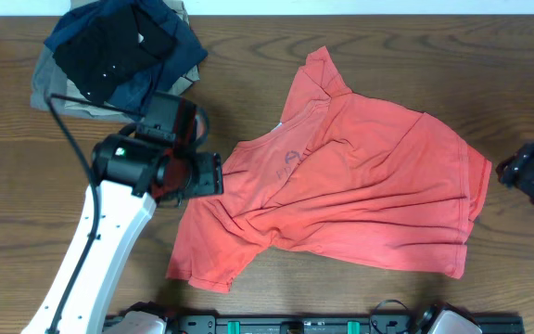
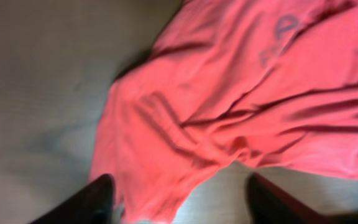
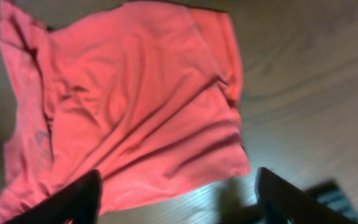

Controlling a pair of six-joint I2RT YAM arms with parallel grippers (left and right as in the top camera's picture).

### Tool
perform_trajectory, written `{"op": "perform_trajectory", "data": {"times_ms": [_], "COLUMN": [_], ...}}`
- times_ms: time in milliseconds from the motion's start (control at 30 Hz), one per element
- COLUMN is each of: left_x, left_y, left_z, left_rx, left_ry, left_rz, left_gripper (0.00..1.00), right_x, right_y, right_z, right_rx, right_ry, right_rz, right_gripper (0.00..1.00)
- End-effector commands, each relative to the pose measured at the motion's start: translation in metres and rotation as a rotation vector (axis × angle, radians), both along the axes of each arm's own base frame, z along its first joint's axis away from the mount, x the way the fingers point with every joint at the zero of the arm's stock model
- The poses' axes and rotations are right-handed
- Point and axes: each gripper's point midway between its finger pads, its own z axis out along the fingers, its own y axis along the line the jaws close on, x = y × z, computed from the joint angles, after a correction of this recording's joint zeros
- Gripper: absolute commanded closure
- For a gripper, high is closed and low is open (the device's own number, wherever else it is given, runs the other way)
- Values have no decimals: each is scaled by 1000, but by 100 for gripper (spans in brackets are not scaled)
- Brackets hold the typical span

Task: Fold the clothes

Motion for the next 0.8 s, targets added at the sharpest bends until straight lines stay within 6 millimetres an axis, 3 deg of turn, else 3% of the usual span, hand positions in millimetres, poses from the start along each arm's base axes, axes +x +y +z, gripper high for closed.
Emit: {"op": "perform_trajectory", "data": {"times_ms": [0,33,100,200,433,633,767], "left_x": [8,13,25,44,61,70,77], "left_y": [-22,-27,-34,-47,-71,-76,-79], "left_z": [-12,-16,-29,-51,-110,-157,-178], "left_rx": [-63,-66,-62,-61,-38,-20,-18], "left_ry": [22,21,24,31,109,167,172], "left_rz": [-112,-128,-146,-164,-208,-211,-209], "left_gripper": [41,46,67,94,94,94,94], "right_x": [8,12,21,31,37,41,41], "right_y": [17,20,29,37,51,58,62], "right_z": [-17,-22,-36,-58,-105,-138,-157], "right_rx": [48,57,84,117,148,182,198], "right_ry": [1,-4,-16,-26,6,35,65], "right_rz": [59,73,108,127,150,121,123], "right_gripper": [49,57,72,81,81,86,87]}}
